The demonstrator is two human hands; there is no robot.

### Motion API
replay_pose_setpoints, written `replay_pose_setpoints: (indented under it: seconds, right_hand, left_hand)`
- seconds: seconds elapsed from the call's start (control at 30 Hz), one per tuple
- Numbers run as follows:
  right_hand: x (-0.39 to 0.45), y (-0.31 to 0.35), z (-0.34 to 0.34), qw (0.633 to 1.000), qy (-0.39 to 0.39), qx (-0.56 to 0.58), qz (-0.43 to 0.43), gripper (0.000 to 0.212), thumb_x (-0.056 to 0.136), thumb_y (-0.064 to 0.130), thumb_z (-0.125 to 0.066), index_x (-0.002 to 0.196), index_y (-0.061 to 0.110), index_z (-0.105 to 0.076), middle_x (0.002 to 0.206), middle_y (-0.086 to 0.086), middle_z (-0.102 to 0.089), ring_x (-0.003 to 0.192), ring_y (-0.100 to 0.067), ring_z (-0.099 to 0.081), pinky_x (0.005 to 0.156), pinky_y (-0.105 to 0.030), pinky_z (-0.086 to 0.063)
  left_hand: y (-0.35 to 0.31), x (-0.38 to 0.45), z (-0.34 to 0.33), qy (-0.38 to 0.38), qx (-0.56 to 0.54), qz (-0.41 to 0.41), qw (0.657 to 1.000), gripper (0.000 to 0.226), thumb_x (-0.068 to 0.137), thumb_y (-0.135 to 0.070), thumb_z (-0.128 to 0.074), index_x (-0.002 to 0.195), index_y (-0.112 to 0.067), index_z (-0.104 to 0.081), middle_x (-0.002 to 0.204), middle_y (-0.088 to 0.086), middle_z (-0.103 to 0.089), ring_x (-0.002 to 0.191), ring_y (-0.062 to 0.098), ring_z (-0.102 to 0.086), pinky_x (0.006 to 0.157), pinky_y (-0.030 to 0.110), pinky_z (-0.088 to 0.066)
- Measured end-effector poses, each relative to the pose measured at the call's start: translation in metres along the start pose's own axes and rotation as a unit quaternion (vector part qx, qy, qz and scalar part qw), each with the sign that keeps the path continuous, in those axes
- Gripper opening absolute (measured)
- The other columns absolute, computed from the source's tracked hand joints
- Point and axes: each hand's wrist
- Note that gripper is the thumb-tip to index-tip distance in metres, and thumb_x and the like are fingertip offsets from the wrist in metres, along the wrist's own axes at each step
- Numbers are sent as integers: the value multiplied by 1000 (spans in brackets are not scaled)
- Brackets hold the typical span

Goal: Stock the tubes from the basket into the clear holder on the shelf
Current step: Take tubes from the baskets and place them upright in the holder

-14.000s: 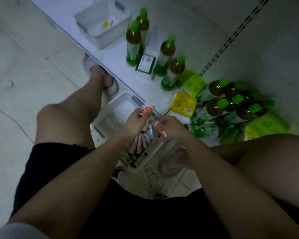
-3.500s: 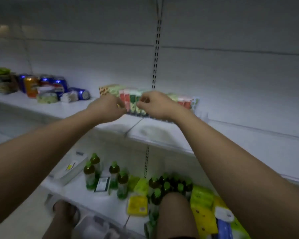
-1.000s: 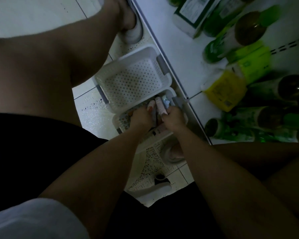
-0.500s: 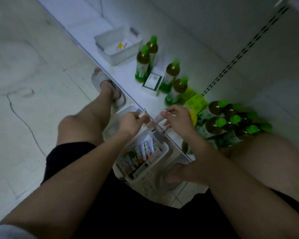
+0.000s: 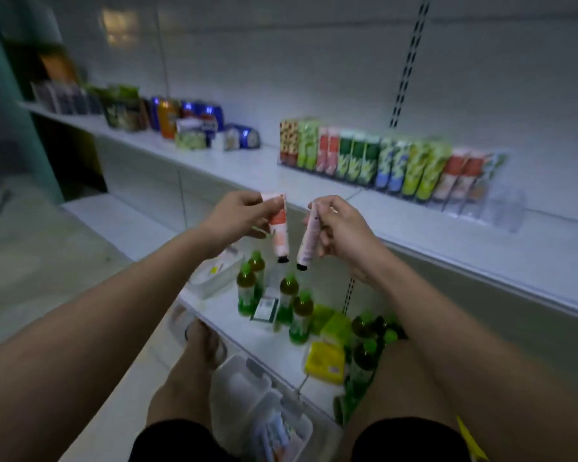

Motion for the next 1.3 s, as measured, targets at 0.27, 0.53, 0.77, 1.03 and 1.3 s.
replay_pose_setpoints:
  seconds: [0.27,0.53,0.77,1.03,1.3]
  right_hand:
    - [-13,124,65,961,13,-271,50,18,95,15,-44,110,12,-52,91,-15,-65,60,-17,-53,49,-31,-45]
    - [-20,200,146,887,-19,-458,57,21,95,2,-55,115,-2,-51,100,-18,-66,75,-19,-70,62,-25,-59]
    - [0,201,208,852,-107,-512,43,15,93,5,-61,105,-3,-67,86,-14,-70,63,-16,-68,71,-35,-61]
    - [39,159,246,785,-205,-584,25,9,90,13,-66,90,8,-74,76,-9,-70,80,-26,-69,78,-36,-55]
    - [74,118,261,779,-192,-597,17,10,89,12,-68,93,7,-75,85,-9,-70,84,-25,-66,77,-28,-49]
  left_hand:
    - [-126,25,-19,20,67,-116,991,30,93,-27,-62,93,2,-67,78,12,-70,63,13,-65,56,20,-54]
    - [-195,52,-53,72,56,-165,982,19,90,-26,-65,102,-11,-60,85,5,-74,73,16,-71,65,28,-58]
    - [-207,81,-93,110,38,-164,980,12,92,-8,-61,104,-5,-57,100,15,-67,89,29,-70,77,36,-59]
    - [-197,123,-126,142,77,-161,974,13,88,-6,-65,100,-7,-64,102,11,-68,88,21,-70,72,26,-60]
    - [-176,157,-148,147,87,-160,972,11,86,-7,-68,96,-11,-66,100,6,-69,83,17,-71,71,26,-60]
Point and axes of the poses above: each hand's wrist, its own x-axis towards the middle knuckle, its own z-axis out of the back of the hand, y = z × x
